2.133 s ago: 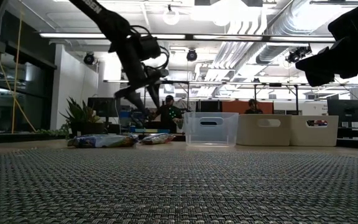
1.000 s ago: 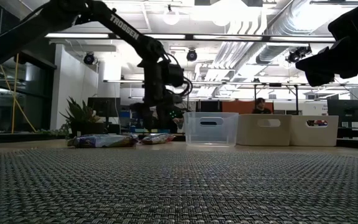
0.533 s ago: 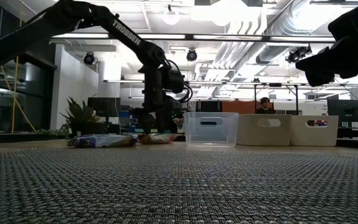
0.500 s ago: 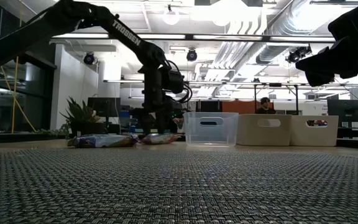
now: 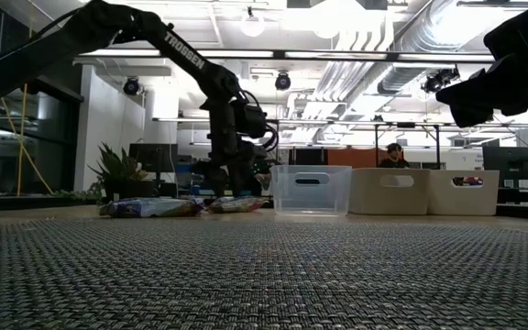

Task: Pick and place Granola Bars by type
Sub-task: Put the red granola bar into the gray bin

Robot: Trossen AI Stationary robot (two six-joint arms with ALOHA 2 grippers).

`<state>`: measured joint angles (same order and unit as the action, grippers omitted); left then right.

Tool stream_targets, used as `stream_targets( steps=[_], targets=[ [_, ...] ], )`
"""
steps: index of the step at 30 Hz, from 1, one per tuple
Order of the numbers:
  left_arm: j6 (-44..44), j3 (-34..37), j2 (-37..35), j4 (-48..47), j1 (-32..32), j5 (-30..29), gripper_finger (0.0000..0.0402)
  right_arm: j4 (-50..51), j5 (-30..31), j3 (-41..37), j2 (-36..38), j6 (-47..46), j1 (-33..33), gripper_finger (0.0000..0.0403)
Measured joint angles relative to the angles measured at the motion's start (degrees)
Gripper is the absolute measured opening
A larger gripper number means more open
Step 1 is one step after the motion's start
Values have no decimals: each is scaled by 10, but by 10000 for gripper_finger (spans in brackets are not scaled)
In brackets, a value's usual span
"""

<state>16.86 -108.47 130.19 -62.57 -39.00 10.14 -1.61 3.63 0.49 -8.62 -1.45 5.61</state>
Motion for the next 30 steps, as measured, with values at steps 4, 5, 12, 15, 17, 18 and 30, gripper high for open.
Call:
stream_targets(
  steps=[4,5,12,15,17,18,30],
  targets=[
    [0,0,0,1,0,13,188,0,0,0,0,0,0,0],
    [0,0,0,1,0,20,188,0,0,0,0,0,0,0],
    [1,0,24,-4,6,59,188,0,0,0,0,0,0,0],
    [6,-1,29,-6,10,58,188,0,0,0,0,0,0,0],
    [13,-2,31,-4,12,55,188,0,0,0,0,0,0,0],
    [14,-2,31,-4,12,55,188,0,0,0,0,0,0,0],
    [16,-1,33,-10,12,50,126,0,0,0,0,0,0,0]
  ],
)
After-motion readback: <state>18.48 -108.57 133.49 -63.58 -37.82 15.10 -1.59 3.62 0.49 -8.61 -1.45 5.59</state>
